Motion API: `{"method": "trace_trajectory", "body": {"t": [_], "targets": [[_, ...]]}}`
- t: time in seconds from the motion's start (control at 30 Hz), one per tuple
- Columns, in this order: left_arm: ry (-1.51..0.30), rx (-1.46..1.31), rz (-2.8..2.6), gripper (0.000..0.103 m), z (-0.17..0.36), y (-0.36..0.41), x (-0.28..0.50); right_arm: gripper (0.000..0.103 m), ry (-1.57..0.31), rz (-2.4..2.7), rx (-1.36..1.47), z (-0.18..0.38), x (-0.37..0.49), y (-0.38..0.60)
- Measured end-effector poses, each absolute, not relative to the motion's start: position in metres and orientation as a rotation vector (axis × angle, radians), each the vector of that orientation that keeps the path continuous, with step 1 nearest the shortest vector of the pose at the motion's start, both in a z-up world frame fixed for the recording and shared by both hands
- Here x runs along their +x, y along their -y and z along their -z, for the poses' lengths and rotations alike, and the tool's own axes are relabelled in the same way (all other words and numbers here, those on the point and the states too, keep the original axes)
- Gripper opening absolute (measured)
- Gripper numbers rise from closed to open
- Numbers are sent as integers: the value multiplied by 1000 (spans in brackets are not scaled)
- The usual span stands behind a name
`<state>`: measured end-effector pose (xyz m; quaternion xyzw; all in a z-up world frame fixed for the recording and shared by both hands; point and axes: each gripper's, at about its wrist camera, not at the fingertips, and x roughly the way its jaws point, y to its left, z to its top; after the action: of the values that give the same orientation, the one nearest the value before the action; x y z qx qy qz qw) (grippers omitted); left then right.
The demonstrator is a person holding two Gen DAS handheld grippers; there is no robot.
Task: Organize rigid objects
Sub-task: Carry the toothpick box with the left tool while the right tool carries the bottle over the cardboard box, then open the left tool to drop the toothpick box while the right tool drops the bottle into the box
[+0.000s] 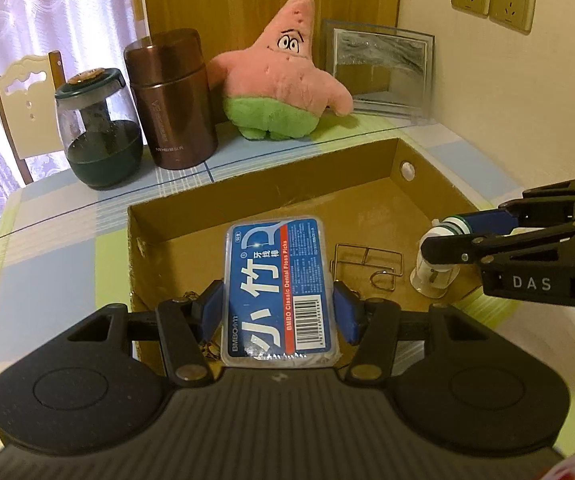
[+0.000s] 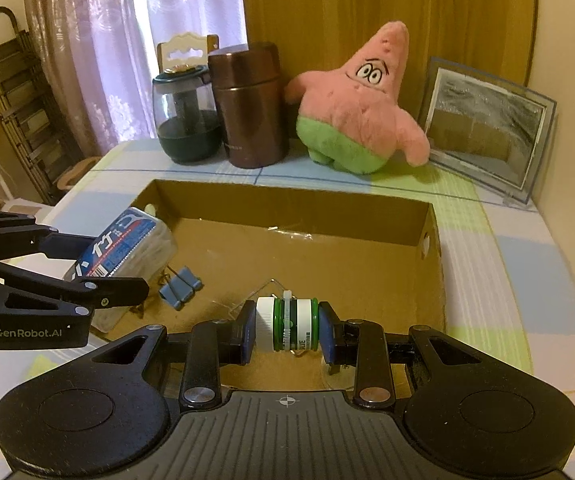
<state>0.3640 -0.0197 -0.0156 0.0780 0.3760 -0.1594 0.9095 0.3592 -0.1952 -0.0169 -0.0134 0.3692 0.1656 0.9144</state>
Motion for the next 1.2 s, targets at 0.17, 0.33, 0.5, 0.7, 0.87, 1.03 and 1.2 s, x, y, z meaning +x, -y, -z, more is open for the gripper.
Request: {"method": "trace_trajectory", "body": {"t": [0.17, 0.33, 0.5, 0.7, 0.87, 1.03, 1.2], "targets": [[-792, 158, 331, 52, 26, 22, 370, 29, -770, -339, -24, 22, 361, 195], [-761, 136, 328, 65, 29, 19, 370, 29, -779, -341, -9, 24, 361, 196], [-744, 123, 313, 65, 22, 11, 358, 29, -781, -343, 8, 23, 358, 196], [-740, 95, 303, 65, 17, 5, 343, 29, -781, -348, 15, 21, 358, 194], [-742, 69, 298, 64, 20, 3, 336, 29, -778, -350, 16, 19, 358, 191], [-746, 69, 299, 64, 21, 2, 334, 29, -778, -347, 15, 19, 359, 187], [-746, 68, 295, 64, 22, 0, 335, 29, -767, -351, 21, 21, 361, 186]]}}
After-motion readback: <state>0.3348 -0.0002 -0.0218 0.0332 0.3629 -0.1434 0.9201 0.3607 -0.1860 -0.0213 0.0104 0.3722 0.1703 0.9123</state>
